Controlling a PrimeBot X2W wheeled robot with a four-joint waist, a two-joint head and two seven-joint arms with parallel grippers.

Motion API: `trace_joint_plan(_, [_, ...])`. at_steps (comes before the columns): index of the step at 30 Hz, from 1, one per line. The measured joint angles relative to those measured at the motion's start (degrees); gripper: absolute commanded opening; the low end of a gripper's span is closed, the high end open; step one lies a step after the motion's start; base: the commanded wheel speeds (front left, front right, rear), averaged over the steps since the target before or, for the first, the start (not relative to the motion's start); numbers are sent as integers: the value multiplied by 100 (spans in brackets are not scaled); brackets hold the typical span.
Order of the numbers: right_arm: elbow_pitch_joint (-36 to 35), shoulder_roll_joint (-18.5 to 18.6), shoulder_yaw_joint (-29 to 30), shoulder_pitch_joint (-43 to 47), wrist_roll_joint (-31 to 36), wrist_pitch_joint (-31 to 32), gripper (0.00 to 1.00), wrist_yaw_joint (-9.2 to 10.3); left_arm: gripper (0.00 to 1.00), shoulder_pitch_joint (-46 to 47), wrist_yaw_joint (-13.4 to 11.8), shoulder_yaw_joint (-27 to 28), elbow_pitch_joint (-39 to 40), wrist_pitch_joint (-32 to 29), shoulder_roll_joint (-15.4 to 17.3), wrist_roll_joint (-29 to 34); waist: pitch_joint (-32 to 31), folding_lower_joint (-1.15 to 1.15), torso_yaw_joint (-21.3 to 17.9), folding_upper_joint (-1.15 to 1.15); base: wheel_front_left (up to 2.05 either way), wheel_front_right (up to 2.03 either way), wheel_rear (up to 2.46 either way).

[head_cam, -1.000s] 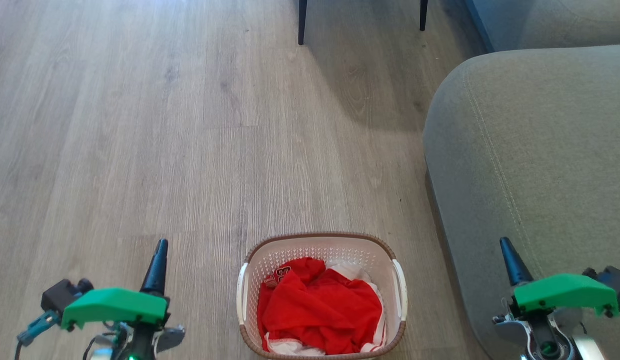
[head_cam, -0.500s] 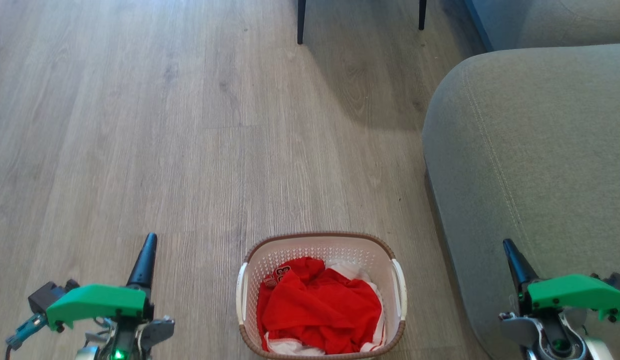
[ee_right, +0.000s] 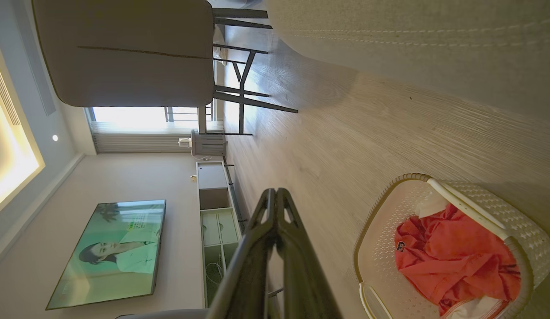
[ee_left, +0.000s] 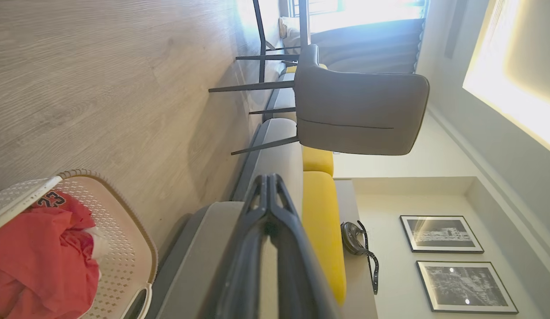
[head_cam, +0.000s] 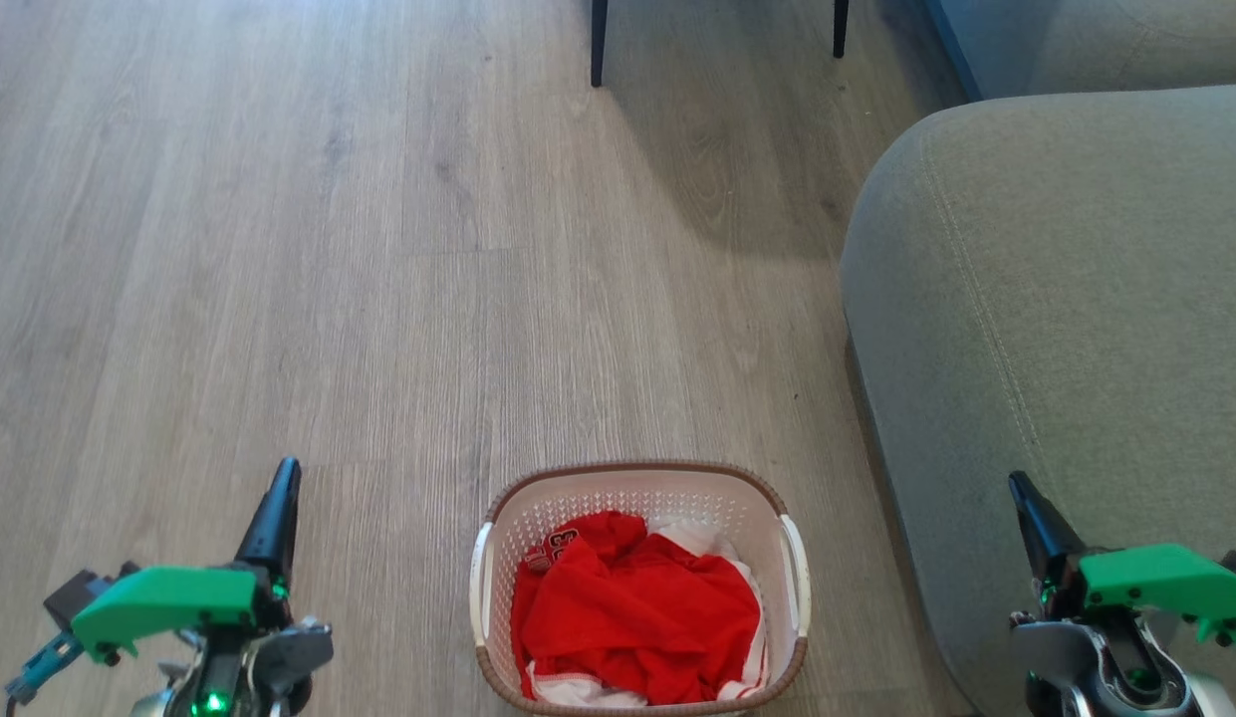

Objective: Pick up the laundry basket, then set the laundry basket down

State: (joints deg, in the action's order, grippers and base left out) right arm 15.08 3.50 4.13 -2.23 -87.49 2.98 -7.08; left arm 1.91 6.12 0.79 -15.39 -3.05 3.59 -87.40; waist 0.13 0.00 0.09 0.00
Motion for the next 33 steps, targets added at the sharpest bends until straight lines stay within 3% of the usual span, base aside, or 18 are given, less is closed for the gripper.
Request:
trace_joint_plan(10, [70,-1,137,-71,-584,158,0,0,0,76,98,172,-27,-149,-2,-598,6,0,-9,0,0,0,0])
trace_joint_plan(33, [70,-4,177,-120,-592,199,0,0,0,77,98,201,-29,-200,-12,-603,5,0,-9,0,0,0,0])
